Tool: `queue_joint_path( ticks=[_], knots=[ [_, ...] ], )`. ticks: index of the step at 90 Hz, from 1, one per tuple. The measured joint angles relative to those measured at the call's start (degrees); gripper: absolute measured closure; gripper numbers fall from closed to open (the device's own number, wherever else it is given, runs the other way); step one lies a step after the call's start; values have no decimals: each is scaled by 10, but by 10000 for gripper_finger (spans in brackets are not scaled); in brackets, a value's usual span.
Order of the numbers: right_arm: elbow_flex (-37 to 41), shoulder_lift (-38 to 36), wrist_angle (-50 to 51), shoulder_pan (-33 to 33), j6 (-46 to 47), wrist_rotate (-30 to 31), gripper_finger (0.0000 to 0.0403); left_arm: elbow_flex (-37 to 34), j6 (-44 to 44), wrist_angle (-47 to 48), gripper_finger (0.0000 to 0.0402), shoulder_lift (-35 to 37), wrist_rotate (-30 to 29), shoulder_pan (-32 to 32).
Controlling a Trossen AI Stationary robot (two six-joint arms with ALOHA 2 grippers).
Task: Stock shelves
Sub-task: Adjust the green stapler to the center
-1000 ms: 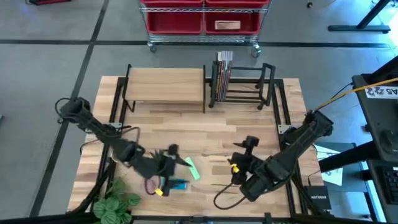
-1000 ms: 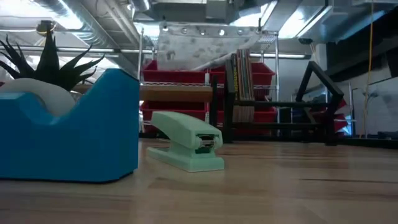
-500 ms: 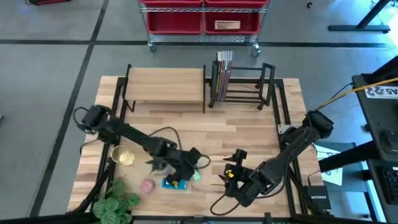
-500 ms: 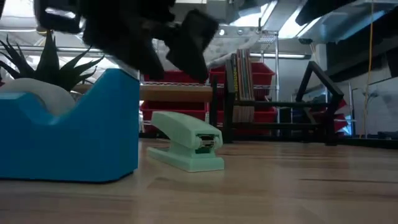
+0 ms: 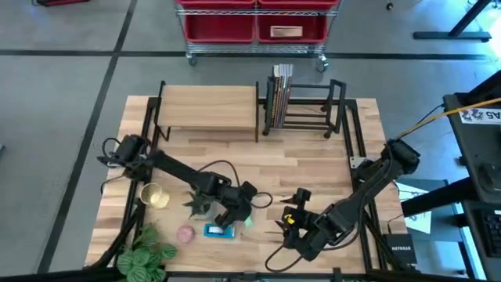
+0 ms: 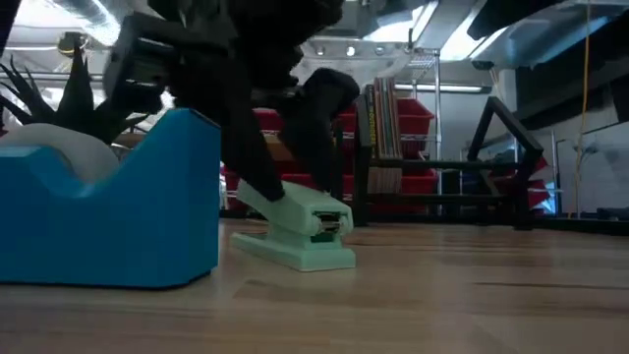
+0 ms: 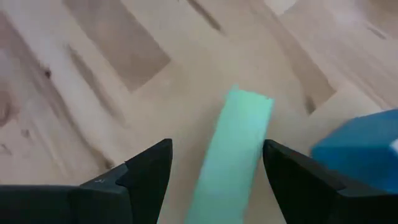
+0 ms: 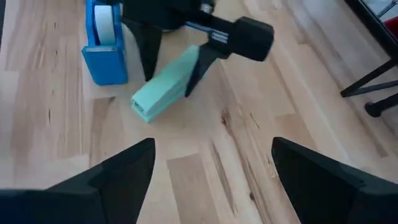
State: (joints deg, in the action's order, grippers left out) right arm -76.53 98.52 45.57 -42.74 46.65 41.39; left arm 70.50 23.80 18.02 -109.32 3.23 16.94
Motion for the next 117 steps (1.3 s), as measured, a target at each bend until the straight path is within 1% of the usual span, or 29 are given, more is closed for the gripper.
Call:
queue_joint_path(
  ticks=[16, 21, 27, 35, 46, 51, 55, 70, 83, 88, 93, 103, 117],
  knots=[
    [0, 0, -15, 0, 0, -5, 95, -1, -45, 25, 167, -22, 2, -9],
    [0, 0, -17, 0, 0, -5, 95, -1, -97, 23, 167, -22, -4, -12],
    [0, 0, -17, 0, 0, -5, 95, -1, -165, 23, 174, -22, 4, -21],
    [0, 0, -17, 0, -5, -5, 95, -1, -242, 28, 202, -19, 11, -33],
    [0, 0, -17, 0, -6, -5, 95, 0, -330, 49, 261, -18, 24, -42],
    [0, 0, -17, 0, -6, -4, 95, 1, -374, 66, 290, -16, 21, -44],
    [0, 0, -17, 0, -6, -4, 95, 1, -400, 77, 304, -14, 11, -45],
    [0, 0, -16, 0, -6, 0, 95, 0, -467, 157, 305, 9, -37, -41],
    [0, 1, -16, 0, -9, 10, 95, -1, -515, 254, 305, 38, -128, -24],
    [0, 1, -16, 0, -9, 16, 95, -1, -534, 289, 299, 46, -163, -18],
    [0, 1, -16, 0, -10, 20, 95, -2, -550, 316, 291, 49, -182, -12],
    [0, 1, -16, 0, -15, 21, 95, -15, -548, 304, 284, 50, -189, 1],
    [0, 1, -20, 0, -17, 21, 95, -27, -536, 261, 281, 50, -189, 11]
  ],
)
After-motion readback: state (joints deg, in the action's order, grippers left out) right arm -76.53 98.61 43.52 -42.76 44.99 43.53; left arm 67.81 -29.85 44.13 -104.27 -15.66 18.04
